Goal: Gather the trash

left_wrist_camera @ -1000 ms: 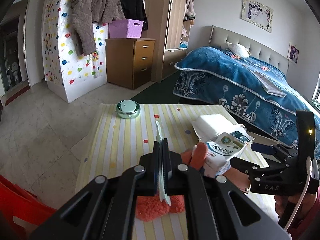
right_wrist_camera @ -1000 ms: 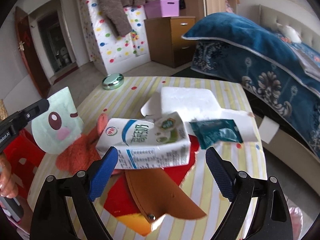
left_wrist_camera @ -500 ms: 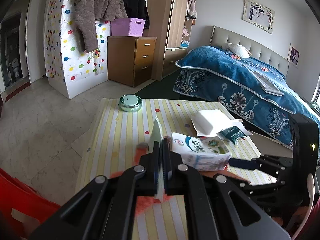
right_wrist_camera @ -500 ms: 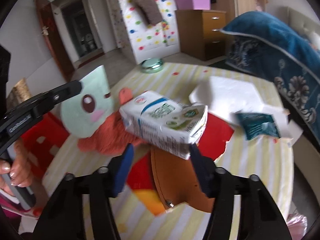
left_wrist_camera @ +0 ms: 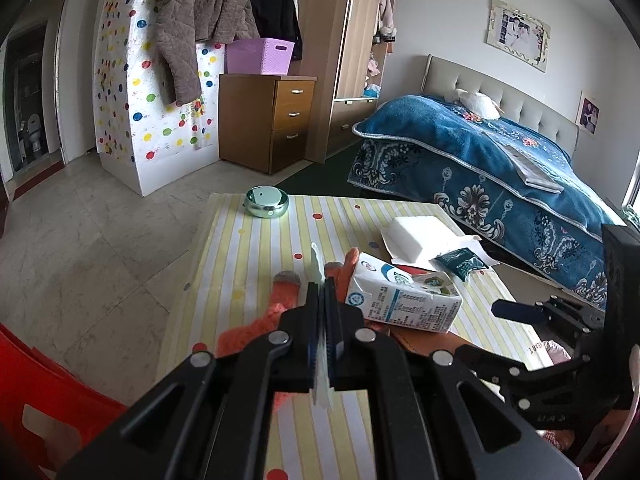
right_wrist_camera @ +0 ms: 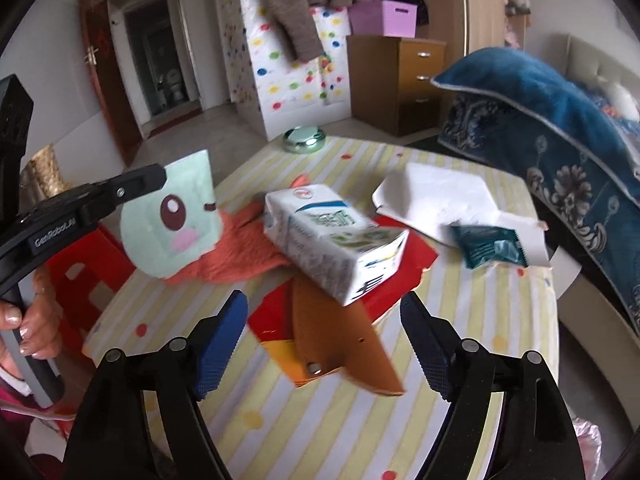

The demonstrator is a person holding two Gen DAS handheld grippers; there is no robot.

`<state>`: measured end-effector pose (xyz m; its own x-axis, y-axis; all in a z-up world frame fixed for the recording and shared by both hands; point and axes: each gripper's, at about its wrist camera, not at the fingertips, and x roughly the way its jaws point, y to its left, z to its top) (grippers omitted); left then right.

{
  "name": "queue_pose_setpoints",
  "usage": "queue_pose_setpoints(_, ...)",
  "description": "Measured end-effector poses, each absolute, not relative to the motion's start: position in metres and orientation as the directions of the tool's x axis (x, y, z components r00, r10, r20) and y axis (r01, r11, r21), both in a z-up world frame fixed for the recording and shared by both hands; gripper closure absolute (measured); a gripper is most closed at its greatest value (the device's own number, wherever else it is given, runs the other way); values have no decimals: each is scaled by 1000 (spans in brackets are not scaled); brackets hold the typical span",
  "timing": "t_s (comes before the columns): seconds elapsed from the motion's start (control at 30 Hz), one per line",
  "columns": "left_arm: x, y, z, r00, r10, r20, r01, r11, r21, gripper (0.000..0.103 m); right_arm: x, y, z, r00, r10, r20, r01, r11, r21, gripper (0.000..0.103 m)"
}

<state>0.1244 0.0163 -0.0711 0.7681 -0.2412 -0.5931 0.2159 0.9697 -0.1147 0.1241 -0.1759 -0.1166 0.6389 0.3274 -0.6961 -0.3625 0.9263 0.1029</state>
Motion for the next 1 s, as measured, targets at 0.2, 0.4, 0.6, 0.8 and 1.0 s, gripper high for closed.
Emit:
queue_pose_setpoints(0.2, 133, 3, -63, 781, -259, -568, 249, 964, -98, 101, 149, -185, -122, 637, 331, -697, -372, 923, 98, 19)
queue_pose_setpoints(0.4, 163, -8, -62, 803, -226, -551, 233, 971, -58, 101, 183, -193, -131, 612, 355, -707, -400, 910, 111, 15)
queue_pose_setpoints(0.6, 185, -10, -80, 782, -218, -583, 228, 972, -58, 101, 206, -193, -144, 565, 394, -726, -432, 890, 146, 15)
queue_pose_setpoints(0.8, 189, -6, -87, 772, -213, -599, 217, 974, -66, 101, 212, -190, -149, 536, 442, -720, -468, 865, 183, 15)
queue_pose_setpoints(1.0, 177, -3, -79, 779, -214, -590, 217, 974, -67, 101, 195, -190, -138, 575, 424, -700, -451, 878, 162, 41)
